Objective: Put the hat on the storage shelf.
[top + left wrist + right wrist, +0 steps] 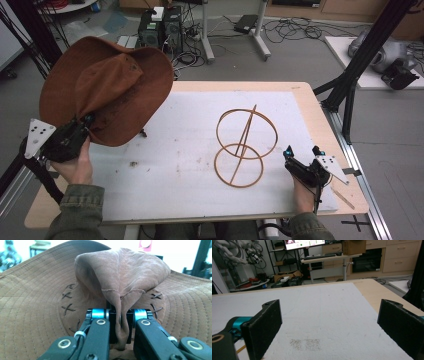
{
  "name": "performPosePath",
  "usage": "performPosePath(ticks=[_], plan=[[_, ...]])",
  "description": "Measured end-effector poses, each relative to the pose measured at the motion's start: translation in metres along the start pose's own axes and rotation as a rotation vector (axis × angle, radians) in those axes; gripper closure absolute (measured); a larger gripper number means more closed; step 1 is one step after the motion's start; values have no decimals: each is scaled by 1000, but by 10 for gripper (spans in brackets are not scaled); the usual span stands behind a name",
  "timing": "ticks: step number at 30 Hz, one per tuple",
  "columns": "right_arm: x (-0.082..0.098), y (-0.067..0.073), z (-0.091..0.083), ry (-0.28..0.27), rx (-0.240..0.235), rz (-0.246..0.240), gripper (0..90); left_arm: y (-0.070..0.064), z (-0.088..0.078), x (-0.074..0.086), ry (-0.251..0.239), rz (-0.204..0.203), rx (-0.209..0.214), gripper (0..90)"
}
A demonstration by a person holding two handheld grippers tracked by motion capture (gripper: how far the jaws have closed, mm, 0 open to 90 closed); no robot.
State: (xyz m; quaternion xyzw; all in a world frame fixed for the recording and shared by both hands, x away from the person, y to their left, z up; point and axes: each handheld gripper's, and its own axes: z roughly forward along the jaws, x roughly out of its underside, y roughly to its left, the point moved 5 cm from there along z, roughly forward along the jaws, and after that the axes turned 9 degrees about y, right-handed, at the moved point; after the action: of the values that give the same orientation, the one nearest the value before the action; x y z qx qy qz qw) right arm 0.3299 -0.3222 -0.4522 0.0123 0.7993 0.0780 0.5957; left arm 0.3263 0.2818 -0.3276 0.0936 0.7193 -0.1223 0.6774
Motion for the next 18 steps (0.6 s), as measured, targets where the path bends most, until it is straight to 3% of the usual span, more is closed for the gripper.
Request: performPosePath(ticks=[1, 3, 5, 6, 7, 8, 14, 15, 16, 18], plan=[[0, 0, 0, 0, 0, -1, 49, -9, 1, -12, -16, 22, 36, 878], [0, 0, 0, -1, 0, -3, 48, -13, 2, -16, -22, 30, 50, 879], [0, 0, 0, -2, 0, 0, 49, -29, 5, -31, -37, 50, 120, 878], [0, 0, 0, 0, -1, 2, 49, -29, 5, -31, -37, 50, 120, 878], [0, 0, 0, -2, -2, -1, 49, -39, 8, -38, -48, 60, 163, 878], [0, 0, 0, -2, -2, -1, 49, -39, 8, -38, -48, 60, 163, 879], [0, 0, 1, -3, -7, 2, 49, -69, 17, -59, -63, 88, 268, 878], [0, 0, 0, -4, -6, 3, 49, -80, 21, -66, -67, 92, 301, 878], [0, 0, 0, -5, -8, -2, 49, -80, 21, -66, -67, 92, 301, 878], [0, 0, 1, -3, -8, 0, 49, -91, 25, -72, -70, 98, 343, 878]])
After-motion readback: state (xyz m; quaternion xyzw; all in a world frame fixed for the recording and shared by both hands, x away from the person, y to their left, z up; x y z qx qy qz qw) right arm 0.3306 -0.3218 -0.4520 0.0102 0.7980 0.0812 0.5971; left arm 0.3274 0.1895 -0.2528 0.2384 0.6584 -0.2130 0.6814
